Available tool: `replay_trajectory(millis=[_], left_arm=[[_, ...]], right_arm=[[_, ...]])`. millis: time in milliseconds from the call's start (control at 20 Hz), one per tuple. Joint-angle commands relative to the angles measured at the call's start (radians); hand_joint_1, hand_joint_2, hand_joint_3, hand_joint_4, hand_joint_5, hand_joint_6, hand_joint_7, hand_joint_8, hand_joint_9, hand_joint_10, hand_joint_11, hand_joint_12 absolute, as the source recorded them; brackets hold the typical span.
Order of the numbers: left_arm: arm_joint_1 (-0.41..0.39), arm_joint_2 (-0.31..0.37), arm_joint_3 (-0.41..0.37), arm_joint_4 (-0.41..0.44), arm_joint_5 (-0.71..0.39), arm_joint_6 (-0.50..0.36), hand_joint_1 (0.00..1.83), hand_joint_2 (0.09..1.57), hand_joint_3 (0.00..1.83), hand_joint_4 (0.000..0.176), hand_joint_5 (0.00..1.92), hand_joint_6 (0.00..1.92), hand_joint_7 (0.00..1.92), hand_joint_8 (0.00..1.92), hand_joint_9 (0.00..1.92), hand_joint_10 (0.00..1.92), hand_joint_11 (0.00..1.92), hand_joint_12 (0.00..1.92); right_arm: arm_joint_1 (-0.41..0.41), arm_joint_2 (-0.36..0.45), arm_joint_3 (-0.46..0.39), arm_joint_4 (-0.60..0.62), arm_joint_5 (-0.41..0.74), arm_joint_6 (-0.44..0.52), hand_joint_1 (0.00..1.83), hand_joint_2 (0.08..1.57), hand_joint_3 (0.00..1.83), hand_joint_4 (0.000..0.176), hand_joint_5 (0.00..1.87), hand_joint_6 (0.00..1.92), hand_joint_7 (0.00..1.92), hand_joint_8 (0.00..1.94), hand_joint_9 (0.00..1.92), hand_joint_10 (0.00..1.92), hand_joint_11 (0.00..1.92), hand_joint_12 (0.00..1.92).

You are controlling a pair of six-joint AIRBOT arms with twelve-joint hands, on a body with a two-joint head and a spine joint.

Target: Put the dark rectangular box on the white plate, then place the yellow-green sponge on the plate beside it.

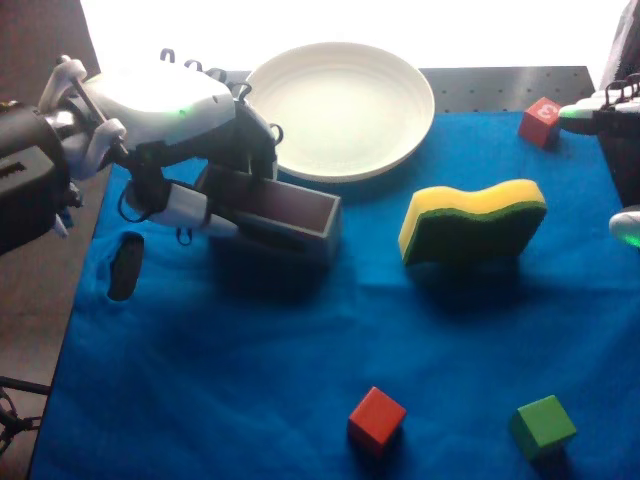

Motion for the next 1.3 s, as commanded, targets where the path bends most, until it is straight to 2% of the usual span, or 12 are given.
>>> replay_trajectory(millis=[0,200,300,350,400,450,550,600,750,950,1000,1250], left_arm=[[-0.012,-0.006,0.005,-0.001,-0.096,0.012,1.38,1.10,0.00,0.000,0.93,0.89,0.98,0.94,1.02,1.13,0.90,1.14],[-0.011,0.007,0.004,-0.039,-0.156,0.010,1.38,1.10,0.00,0.000,0.94,0.95,1.00,0.88,0.99,1.12,0.80,1.09],[-0.012,0.028,-0.008,-0.041,-0.206,-0.013,1.38,1.10,0.00,0.000,1.05,0.68,1.01,0.97,0.94,1.27,0.70,1.41],[-0.012,0.048,-0.023,-0.041,-0.249,-0.029,1.28,1.08,0.00,0.000,1.10,0.64,1.05,1.00,0.95,1.02,0.69,1.47],[-0.014,0.066,-0.037,-0.041,-0.281,-0.032,1.27,1.06,0.00,0.000,1.13,0.59,1.10,0.96,1.01,0.85,0.73,1.42],[-0.025,0.079,-0.044,-0.042,-0.306,-0.033,1.36,1.06,0.00,0.000,1.12,0.56,1.12,0.82,0.99,1.11,0.70,1.40],[-0.065,0.079,-0.033,-0.043,-0.324,-0.033,1.38,1.08,0.00,0.000,1.04,0.79,1.07,0.84,0.92,1.19,0.66,1.32],[-0.095,0.057,-0.004,-0.053,-0.319,-0.033,1.39,1.06,0.00,0.000,1.09,0.65,1.13,0.76,0.99,1.14,0.74,1.36],[-0.143,-0.047,0.120,-0.117,-0.255,-0.033,1.39,1.07,0.00,0.000,0.98,0.93,1.13,0.67,1.01,1.05,0.73,1.25],[-0.204,-0.221,0.309,-0.150,-0.119,-0.033,1.38,1.06,0.00,0.000,1.05,0.83,1.19,0.65,0.96,1.08,0.42,1.29],[-0.209,-0.237,0.331,-0.150,-0.103,-0.033,1.38,1.05,0.00,0.000,1.04,0.85,1.19,0.62,1.02,0.99,0.48,1.20],[-0.243,-0.342,0.460,-0.161,-0.014,-0.018,1.39,1.06,0.00,0.000,0.97,0.87,1.20,0.59,1.03,1.02,0.57,1.04]], right_arm=[[0.013,0.001,0.005,0.036,0.116,0.003,0.66,1.15,0.00,0.061,0.35,0.00,0.33,0.00,0.31,0.01,0.10,0.60],[0.013,0.000,0.005,0.037,0.116,0.004,0.65,1.17,0.00,0.028,0.35,0.00,0.32,0.00,0.31,0.00,0.10,0.60],[0.013,-0.001,0.005,0.037,0.116,0.004,0.69,1.18,0.00,0.009,0.36,0.00,0.33,0.00,0.33,0.00,0.19,0.47],[0.013,-0.001,0.005,0.037,0.116,0.004,0.70,1.18,0.00,0.007,0.37,0.00,0.34,0.00,0.35,0.00,0.21,0.46],[0.013,-0.002,0.005,0.037,0.116,0.004,0.69,1.18,0.00,0.028,0.37,0.00,0.32,0.00,0.34,0.00,0.21,0.46],[0.013,-0.002,0.005,0.037,0.116,0.004,0.65,1.18,0.00,0.049,0.37,0.00,0.30,0.00,0.32,0.00,0.18,0.45],[0.013,-0.004,0.005,0.037,0.116,0.004,0.63,1.19,0.01,0.033,0.36,0.00,0.32,0.01,0.32,0.00,0.16,0.45],[0.013,-0.005,0.005,0.037,0.116,0.004,0.63,1.19,0.00,0.050,0.36,0.00,0.31,0.00,0.32,0.00,0.12,0.51],[0.013,-0.015,0.016,0.037,0.116,0.004,0.63,1.18,0.00,0.048,0.40,0.01,0.31,0.00,0.32,0.00,0.12,0.58],[0.016,-0.032,0.031,0.037,0.116,0.004,0.50,1.19,0.00,0.111,0.37,0.00,0.34,0.00,0.28,0.00,0.02,0.56],[0.017,-0.034,0.032,0.037,0.116,0.004,0.54,1.20,0.00,0.092,0.37,0.00,0.35,0.01,0.28,0.00,0.00,0.58],[0.040,-0.062,0.054,0.032,0.116,0.004,0.51,1.20,0.00,0.104,0.37,0.00,0.34,0.00,0.28,0.00,0.01,0.72]])
